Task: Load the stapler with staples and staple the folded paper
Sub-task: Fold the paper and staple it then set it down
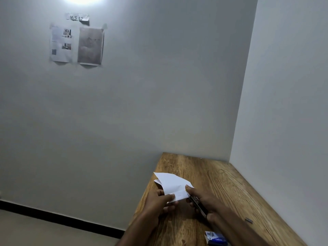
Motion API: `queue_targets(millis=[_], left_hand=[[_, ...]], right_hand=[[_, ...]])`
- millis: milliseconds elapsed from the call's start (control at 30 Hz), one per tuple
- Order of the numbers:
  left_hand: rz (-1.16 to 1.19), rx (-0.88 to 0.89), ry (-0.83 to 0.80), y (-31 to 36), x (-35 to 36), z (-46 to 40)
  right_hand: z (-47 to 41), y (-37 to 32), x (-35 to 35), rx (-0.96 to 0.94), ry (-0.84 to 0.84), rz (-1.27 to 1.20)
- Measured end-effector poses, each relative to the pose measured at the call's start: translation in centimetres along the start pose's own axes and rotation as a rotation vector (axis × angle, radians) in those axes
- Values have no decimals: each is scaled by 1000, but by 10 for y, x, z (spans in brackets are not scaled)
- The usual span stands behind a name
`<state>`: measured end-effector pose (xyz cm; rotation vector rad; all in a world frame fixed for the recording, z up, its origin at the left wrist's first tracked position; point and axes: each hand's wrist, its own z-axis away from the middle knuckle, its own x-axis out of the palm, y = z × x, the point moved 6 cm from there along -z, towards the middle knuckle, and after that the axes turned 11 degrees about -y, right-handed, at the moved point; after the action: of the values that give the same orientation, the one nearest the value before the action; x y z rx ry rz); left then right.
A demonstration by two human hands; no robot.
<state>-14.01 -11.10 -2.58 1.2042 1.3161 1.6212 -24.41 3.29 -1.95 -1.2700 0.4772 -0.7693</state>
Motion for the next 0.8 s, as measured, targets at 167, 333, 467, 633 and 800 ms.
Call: queue_targets(millis=[167, 333, 467, 633, 800], left_hand=[[7, 13, 9, 0, 0, 2], [28, 11, 12, 0, 0, 2], [17, 11, 11, 0, 1, 4], [-12, 29, 15, 0, -1, 4], [-39, 37, 23, 0, -2, 2]], right_hand=[[-2, 2, -2, 27, -99, -28], [4, -4, -2, 4, -189, -71], [7, -8, -14, -33, -184, 24], [17, -11, -49, -62, -108, 137], [43, -23, -81, -125, 52, 522]])
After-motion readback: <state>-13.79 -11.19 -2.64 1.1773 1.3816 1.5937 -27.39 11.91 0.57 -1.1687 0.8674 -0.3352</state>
